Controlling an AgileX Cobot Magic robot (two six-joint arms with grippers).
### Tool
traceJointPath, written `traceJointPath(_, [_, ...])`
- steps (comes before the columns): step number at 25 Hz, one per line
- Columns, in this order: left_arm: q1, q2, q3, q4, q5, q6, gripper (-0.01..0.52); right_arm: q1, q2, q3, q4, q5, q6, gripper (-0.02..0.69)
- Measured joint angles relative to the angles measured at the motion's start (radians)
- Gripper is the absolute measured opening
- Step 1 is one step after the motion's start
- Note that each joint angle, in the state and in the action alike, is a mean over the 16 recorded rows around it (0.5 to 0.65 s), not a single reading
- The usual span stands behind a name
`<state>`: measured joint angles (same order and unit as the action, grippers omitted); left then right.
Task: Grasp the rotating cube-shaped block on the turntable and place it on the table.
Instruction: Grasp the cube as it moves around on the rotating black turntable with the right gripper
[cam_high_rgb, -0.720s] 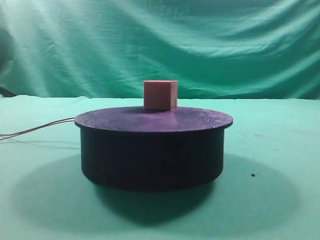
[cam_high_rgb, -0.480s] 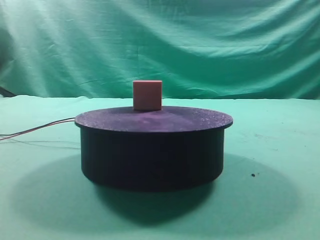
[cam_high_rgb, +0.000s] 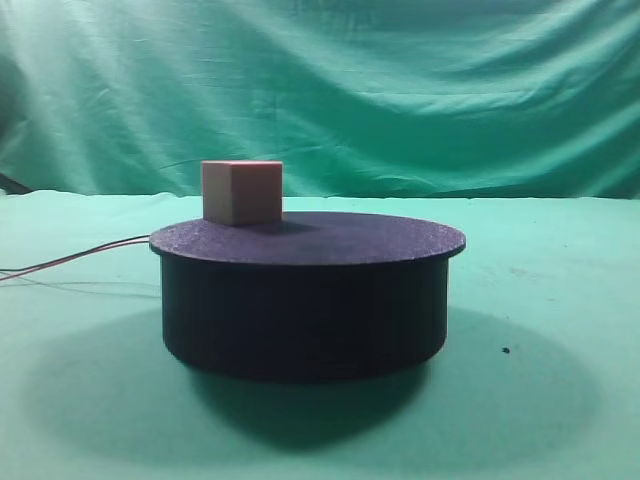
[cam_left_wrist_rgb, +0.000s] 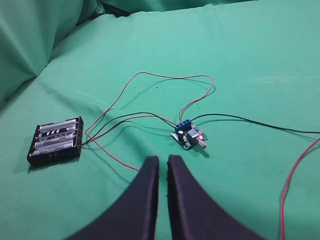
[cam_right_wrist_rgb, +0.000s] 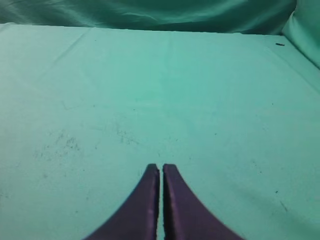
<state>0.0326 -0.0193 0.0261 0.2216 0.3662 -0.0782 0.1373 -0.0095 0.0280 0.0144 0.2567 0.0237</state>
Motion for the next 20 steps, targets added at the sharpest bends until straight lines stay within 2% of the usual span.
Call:
traceJointPath(6, [0.000, 0.000, 0.000, 0.000, 0.000, 0.000, 0.000, 0.000, 0.000, -0.010, 0.044, -0.249, 0.045, 0.000])
traceJointPath(10, [0.000, 0.000, 0.000, 0.000, 0.000, 0.000, 0.000, 0.000, 0.020, -0.062, 0.080, -0.332, 0.063, 0.000])
traceJointPath(14, [0.000, 0.000, 0.000, 0.000, 0.000, 0.000, 0.000, 0.000, 0.084, -0.146, 0.108, -0.279, 0.078, 0.000])
traceJointPath(20, [0.000, 0.000, 0.000, 0.000, 0.000, 0.000, 0.000, 0.000, 0.249, -0.280, 0.133, -0.011, 0.075, 0.000])
